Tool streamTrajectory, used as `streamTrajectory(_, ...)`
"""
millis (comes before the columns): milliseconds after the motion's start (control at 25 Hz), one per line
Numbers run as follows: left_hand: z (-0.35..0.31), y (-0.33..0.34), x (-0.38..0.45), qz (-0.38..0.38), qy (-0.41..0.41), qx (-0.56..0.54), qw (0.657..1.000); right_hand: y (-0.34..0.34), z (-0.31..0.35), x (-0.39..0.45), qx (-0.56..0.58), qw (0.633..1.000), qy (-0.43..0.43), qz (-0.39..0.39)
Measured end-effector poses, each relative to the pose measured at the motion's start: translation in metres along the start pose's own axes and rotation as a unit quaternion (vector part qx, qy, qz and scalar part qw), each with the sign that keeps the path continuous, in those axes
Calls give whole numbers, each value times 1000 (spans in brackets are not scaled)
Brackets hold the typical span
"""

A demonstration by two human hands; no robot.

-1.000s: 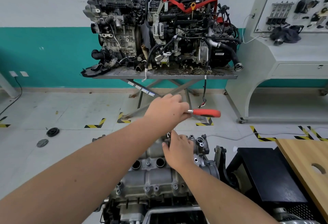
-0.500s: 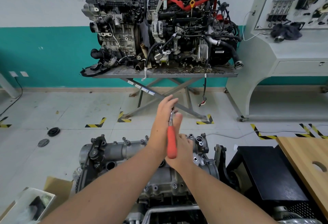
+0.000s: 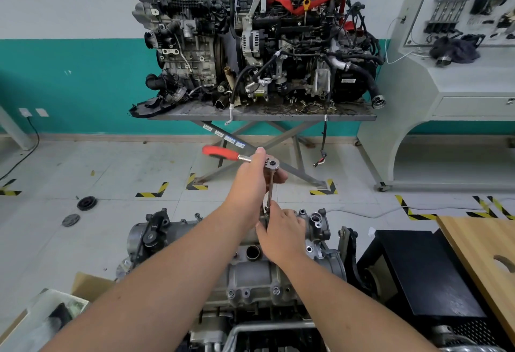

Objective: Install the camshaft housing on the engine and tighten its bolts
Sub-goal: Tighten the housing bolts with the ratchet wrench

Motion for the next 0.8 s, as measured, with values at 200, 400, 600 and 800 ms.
streamTrajectory(200, -26, -1, 8, 43, -43, 173, 983, 0, 1, -1, -4, 1000, 1, -1)
streamTrajectory(400, -54, 10, 15, 78, 118, 533, 834, 0, 0, -1, 1, 1000, 2, -1)
streamTrajectory(600, -45, 19, 0, 96, 275, 679, 674, 0, 1, -1, 3, 1000, -7, 5)
streamTrajectory(800, -31, 12, -24, -44, 437, 542, 716, -3, 2, 0, -5, 1000, 0, -25)
Point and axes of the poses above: each hand's wrist, its own x-axis towards the middle knuckle, its own y-axis out of the palm, z = x × y, the point moved 5 cm from there along x, towards the middle knuckle, and after that the axes turned 1 degree about -z, right-handed, at the moved point
